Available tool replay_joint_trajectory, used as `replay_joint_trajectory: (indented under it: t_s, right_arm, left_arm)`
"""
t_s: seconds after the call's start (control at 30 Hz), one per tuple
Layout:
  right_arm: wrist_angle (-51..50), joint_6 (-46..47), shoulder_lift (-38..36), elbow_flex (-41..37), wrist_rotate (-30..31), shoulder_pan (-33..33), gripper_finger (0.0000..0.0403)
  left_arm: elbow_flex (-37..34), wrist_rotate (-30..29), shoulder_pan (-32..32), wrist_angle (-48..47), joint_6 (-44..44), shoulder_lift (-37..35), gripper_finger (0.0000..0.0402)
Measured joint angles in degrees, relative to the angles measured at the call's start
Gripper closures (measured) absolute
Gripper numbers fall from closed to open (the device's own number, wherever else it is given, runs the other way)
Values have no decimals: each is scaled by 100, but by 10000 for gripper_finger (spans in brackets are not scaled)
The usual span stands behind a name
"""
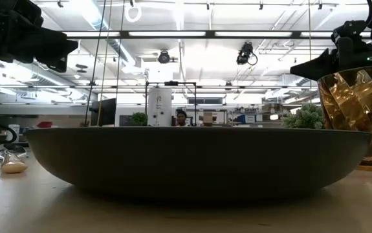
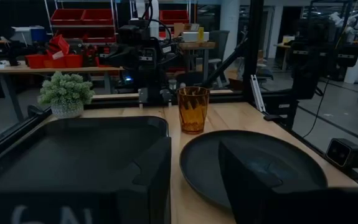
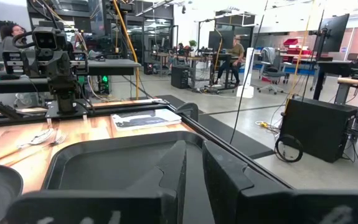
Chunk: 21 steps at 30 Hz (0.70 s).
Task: Pick and place plate/cup/fork/spoon on tray
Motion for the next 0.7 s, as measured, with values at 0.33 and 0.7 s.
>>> replay_joint_trajectory:
  t_s: [0.33, 0.7]
  right_arm:
    - [0, 2, -1, 0, 0, -1, 344]
    - [6, -35, 0, 0, 0, -1, 344]
  left_arm:
    - [1, 0, 0, 0, 0, 0, 260]
    - [1, 1, -1, 0, -488, 0, 260]
